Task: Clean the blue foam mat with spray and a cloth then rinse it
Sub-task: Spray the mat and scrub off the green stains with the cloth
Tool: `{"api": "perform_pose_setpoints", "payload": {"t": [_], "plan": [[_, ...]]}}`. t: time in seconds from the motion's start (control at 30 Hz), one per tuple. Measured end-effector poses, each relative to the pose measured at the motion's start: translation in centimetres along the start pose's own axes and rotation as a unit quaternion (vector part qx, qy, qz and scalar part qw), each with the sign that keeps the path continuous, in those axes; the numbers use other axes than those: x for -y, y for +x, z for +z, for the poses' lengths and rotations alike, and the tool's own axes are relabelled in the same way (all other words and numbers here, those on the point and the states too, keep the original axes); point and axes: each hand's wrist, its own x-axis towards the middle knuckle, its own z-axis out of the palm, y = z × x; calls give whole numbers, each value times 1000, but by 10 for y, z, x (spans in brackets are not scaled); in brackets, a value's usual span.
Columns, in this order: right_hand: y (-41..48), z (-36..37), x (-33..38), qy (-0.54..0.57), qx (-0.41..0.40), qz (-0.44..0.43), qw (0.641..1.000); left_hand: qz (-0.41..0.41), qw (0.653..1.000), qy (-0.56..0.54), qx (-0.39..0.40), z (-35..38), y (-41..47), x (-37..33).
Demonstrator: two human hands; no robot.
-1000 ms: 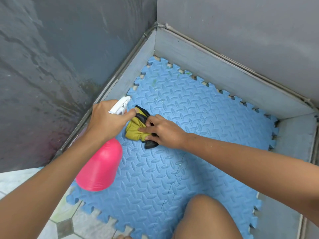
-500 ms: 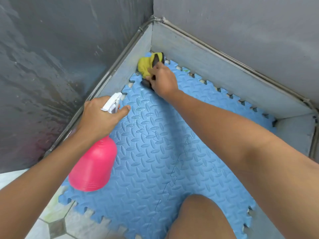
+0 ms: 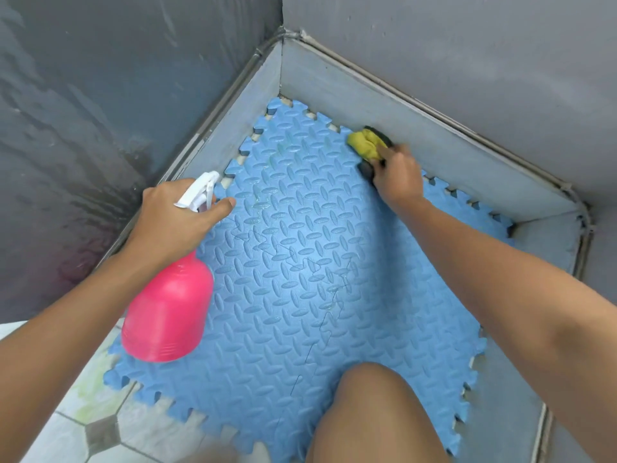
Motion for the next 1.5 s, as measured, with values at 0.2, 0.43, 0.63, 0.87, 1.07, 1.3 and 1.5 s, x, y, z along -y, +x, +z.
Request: {"api": "perform_pose_setpoints", "payload": {"t": [0.2, 0.43, 0.63, 0.87, 1.07, 1.3, 1.5], "plan": [[-75, -30, -124, -13, -31, 217, 976, 6, 1000, 0, 12, 4, 1, -6], [-154, 3, -10, 101, 77, -71, 989, -16, 999, 0, 37, 4, -2, -14], [-205, 12, 17, 87, 250, -445, 855, -21, 999, -15, 47, -5, -9, -8], [-69, -18, -59, 50, 76, -83, 992, -10, 998, -22, 50, -5, -5, -5], [-22, 14, 29, 64, -22, 65, 996, 2, 999, -5, 44, -1, -6, -5], [-3, 39, 154, 79, 49, -140, 986, 4, 999, -10, 42, -3, -3, 2], [-104, 41, 127, 104, 182, -495, 843, 13, 999, -14, 37, -2, -5, 6]]}}
